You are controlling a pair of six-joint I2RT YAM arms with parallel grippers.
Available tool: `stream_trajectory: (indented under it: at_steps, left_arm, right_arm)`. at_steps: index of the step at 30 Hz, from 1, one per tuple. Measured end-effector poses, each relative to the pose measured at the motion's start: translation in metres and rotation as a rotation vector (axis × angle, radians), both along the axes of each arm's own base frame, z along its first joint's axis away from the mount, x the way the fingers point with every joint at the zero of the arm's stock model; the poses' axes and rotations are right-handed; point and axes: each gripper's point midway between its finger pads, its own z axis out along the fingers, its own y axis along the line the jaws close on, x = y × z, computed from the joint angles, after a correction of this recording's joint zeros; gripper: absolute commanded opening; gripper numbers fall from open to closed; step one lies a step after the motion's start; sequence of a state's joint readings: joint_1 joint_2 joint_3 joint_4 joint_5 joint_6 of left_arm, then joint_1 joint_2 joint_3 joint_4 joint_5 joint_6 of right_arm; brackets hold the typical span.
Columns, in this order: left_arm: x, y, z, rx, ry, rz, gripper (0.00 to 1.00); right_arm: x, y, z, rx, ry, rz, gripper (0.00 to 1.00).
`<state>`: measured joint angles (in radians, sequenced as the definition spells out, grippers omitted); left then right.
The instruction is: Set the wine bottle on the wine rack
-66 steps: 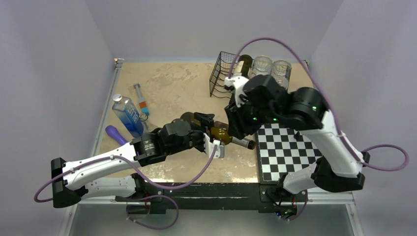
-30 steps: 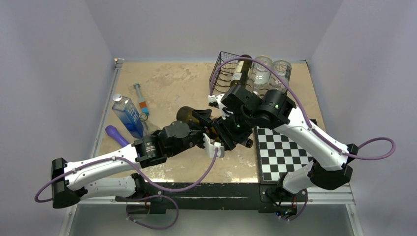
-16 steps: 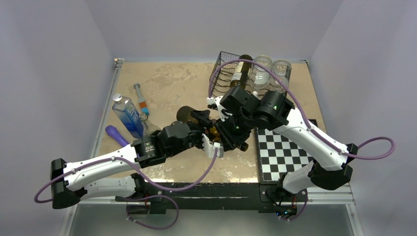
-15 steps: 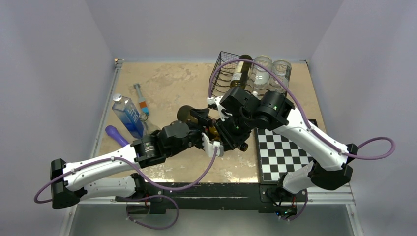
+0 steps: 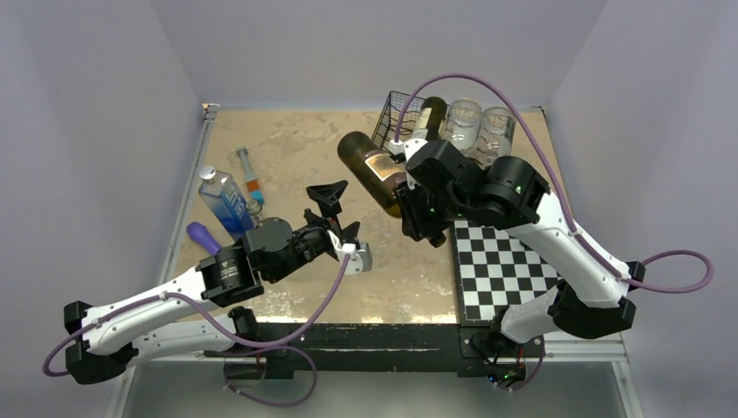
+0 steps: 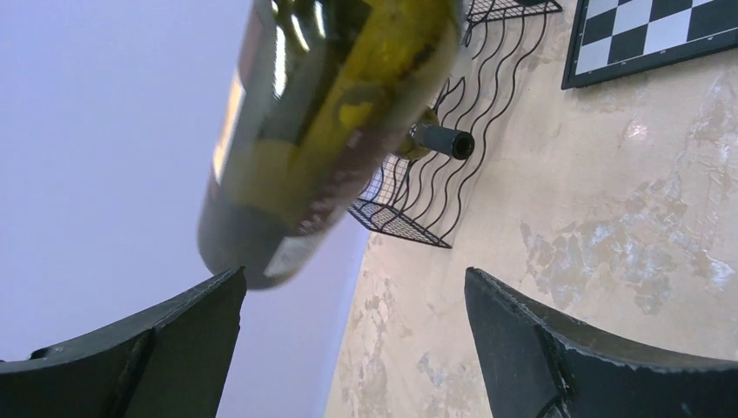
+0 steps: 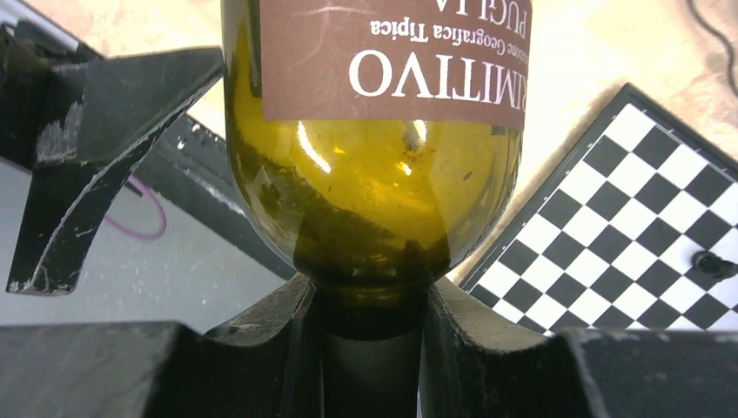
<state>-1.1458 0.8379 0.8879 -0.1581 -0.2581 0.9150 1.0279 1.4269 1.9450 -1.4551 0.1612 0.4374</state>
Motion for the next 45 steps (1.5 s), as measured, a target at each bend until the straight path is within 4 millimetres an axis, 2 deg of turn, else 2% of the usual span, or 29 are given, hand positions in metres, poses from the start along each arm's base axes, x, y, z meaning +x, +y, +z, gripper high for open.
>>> stream_trajectory:
  at_steps: [6,11,14,17,24,27,31,33,39,45]
  left_arm:
    - [-0.008,0.014,-0.003,-0.029,0.058,0.009,0.99]
    - [-0.018,0.031,0.000,-0.114,0.137,0.023,0.99]
    - [-0.027,0.043,0.005,-0.204,0.216,0.035,0.99]
    - [-0.037,0.059,0.018,-0.339,0.318,0.059,0.99]
    - [-0.059,0.097,0.067,-0.667,0.503,0.075,0.99]
    - [-0.065,0.106,0.073,-0.728,0.538,0.065,0.99]
    - [-0.071,0.113,0.074,-0.764,0.567,0.057,0.99]
    - [-0.073,0.114,0.073,-0.774,0.593,0.057,0.99]
    - [-0.074,0.121,0.070,-0.794,0.637,0.095,0.99]
    - [-0.071,0.129,0.068,-0.819,0.657,0.142,0.99]
  right_arm:
    - [0.019,-0.004,0.017,0.020,-0.086,-0.070,0.00]
    - [0.040,0.001,0.016,0.024,-0.117,-0.130,0.00]
    - [0.060,0.010,0.015,0.039,-0.140,-0.184,0.00]
    - [0.084,0.022,0.015,0.069,-0.177,-0.243,0.00]
    - [0.141,0.041,0.021,0.200,-0.244,-0.451,0.00]
    - [0.164,0.046,0.019,0.251,-0.259,-0.553,0.00]
    - [0.195,0.057,0.004,0.273,-0.264,-0.675,0.00]
    - [0.211,0.064,-0.010,0.268,-0.258,-0.727,0.00]
    - [0.238,0.073,-0.049,0.224,-0.240,-0.807,0.00]
    - [0.260,0.071,-0.074,0.203,-0.220,-0.859,0.00]
